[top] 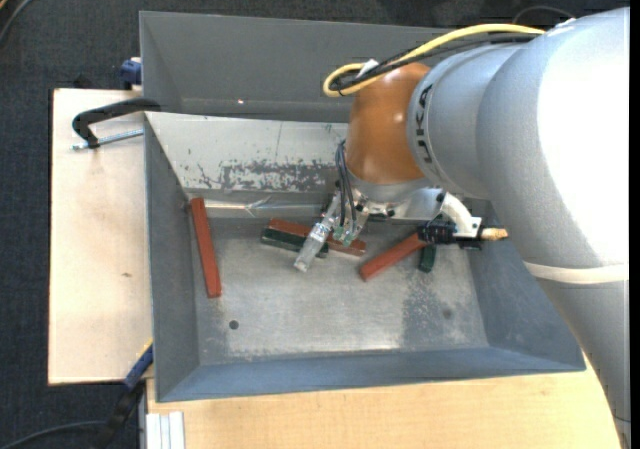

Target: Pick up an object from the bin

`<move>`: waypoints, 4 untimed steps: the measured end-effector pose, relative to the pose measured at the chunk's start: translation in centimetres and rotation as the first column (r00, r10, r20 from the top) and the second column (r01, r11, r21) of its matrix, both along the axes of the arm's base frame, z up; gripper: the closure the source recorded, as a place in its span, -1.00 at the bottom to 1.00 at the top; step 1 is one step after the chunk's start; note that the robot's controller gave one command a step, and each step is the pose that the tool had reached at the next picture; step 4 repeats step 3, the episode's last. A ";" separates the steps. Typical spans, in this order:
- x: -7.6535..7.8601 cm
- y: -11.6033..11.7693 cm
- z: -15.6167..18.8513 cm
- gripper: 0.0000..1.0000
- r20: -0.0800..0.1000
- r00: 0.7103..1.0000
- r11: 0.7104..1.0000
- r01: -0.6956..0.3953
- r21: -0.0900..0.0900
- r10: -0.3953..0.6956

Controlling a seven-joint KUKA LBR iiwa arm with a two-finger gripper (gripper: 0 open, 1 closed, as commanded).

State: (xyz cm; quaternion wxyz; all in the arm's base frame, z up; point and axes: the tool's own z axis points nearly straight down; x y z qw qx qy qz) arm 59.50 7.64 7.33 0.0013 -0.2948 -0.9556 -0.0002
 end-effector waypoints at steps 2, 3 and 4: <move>-3.4 3.7 12.3 1.00 0.013 1.000 1.000 0.003 0.003 -0.003; -5.6 -5.7 22.3 1.00 0.015 0.984 0.984 -0.178 -0.005 0.178; -5.6 -5.7 22.3 1.00 0.015 0.984 0.984 -0.178 -0.005 0.178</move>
Offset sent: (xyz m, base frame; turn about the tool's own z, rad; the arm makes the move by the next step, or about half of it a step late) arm 0.0000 0.0000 0.0000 0.0000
